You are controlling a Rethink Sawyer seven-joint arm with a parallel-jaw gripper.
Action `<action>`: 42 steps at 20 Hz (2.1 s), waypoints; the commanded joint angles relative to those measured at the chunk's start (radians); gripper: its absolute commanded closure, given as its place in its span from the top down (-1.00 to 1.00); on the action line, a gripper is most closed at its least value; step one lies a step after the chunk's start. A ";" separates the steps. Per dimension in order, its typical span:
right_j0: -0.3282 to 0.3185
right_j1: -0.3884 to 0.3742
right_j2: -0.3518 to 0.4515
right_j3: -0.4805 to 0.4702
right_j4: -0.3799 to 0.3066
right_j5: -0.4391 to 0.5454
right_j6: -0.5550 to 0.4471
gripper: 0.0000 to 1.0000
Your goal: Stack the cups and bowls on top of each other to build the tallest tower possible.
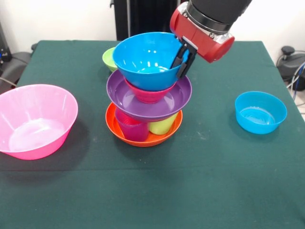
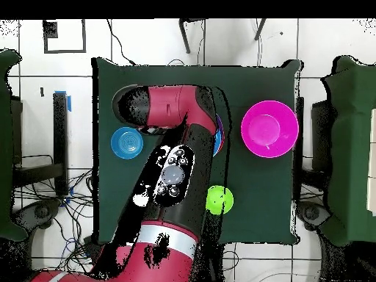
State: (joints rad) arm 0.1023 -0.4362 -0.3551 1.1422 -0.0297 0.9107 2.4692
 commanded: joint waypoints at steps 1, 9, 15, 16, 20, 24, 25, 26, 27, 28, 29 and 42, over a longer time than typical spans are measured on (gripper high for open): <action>0.005 0.023 0.085 0.041 -0.114 -0.067 -0.124 -1.00; 0.001 0.030 0.071 0.018 -0.154 -0.066 -0.125 -1.00; -0.003 0.033 0.084 0.007 -0.162 -0.054 -0.118 -1.00; -0.003 0.031 0.086 0.008 -0.163 -0.053 -0.119 -1.00; -0.010 0.020 0.100 0.023 -0.159 -0.080 -0.119 1.00; -0.019 0.016 0.119 0.024 -0.136 -0.075 -0.113 1.00; -0.020 0.015 0.123 0.026 -0.133 -0.081 -0.112 1.00; -0.021 0.013 0.127 0.031 -0.131 -0.087 -0.114 1.00; -0.024 0.013 0.132 0.032 -0.130 -0.093 -0.119 1.00; -0.025 0.013 0.135 0.033 -0.131 -0.098 -0.123 1.00; -0.026 0.014 0.137 0.032 -0.132 -0.101 -0.127 1.00; -0.008 -0.029 0.126 0.006 -0.125 -0.002 -0.147 1.00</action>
State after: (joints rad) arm 0.0997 -0.4495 -0.3515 1.1408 -0.1103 0.8730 2.4690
